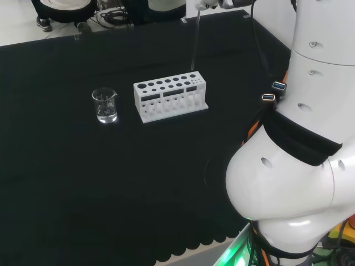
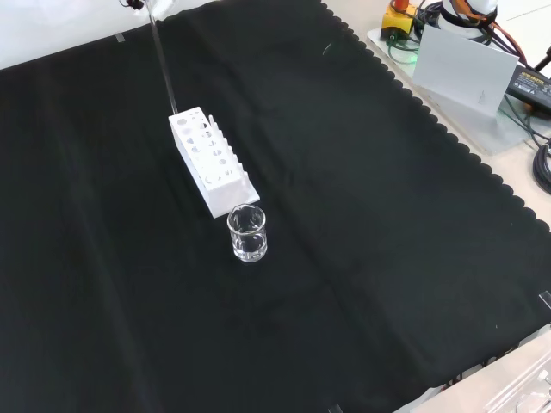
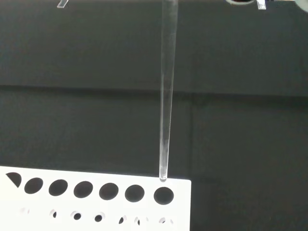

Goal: Put the glass rod back on the white test tube rack.

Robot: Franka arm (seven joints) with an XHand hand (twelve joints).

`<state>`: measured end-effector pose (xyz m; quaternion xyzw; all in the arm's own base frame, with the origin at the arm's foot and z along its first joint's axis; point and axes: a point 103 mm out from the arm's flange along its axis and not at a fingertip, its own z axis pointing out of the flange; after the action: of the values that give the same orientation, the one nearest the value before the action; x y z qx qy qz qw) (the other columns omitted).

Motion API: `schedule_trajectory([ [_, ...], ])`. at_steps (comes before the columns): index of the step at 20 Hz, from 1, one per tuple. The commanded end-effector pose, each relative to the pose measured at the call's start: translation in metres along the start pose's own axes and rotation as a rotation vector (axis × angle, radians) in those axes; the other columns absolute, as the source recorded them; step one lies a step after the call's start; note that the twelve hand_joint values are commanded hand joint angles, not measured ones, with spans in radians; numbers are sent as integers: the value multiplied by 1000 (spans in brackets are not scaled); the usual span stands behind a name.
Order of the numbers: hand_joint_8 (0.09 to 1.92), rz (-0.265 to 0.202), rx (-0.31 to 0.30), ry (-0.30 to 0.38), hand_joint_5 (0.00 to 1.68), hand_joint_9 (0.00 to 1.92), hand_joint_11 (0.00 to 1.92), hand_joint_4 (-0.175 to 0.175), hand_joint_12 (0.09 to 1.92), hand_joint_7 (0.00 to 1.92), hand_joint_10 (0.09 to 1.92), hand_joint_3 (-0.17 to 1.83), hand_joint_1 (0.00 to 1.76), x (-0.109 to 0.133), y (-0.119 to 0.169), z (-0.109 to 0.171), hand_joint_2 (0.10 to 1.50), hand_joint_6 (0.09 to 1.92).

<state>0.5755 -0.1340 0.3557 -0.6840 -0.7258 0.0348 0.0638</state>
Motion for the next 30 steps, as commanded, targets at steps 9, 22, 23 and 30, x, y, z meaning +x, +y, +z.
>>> schedule_trajectory([
  [9, 514, -7, 17, -8, 1211, 1860, 1783, -175, 887, 1727, 451, -175, 1203, 6, -3, 8, 1098, 675],
  [22, 512, -11, 42, -3, 1211, 1860, 1784, -175, 888, 1728, 450, -175, 1202, 2, -3, 22, 1098, 675],
  [23, 512, -12, 43, -3, 1211, 1860, 1784, -175, 888, 1728, 450, -175, 1203, 3, -2, 21, 1098, 675],
  [30, 511, -20, 37, -11, 1211, 1860, 1784, -175, 888, 1729, 450, -175, 1202, 8, 4, 14, 1098, 675],
])
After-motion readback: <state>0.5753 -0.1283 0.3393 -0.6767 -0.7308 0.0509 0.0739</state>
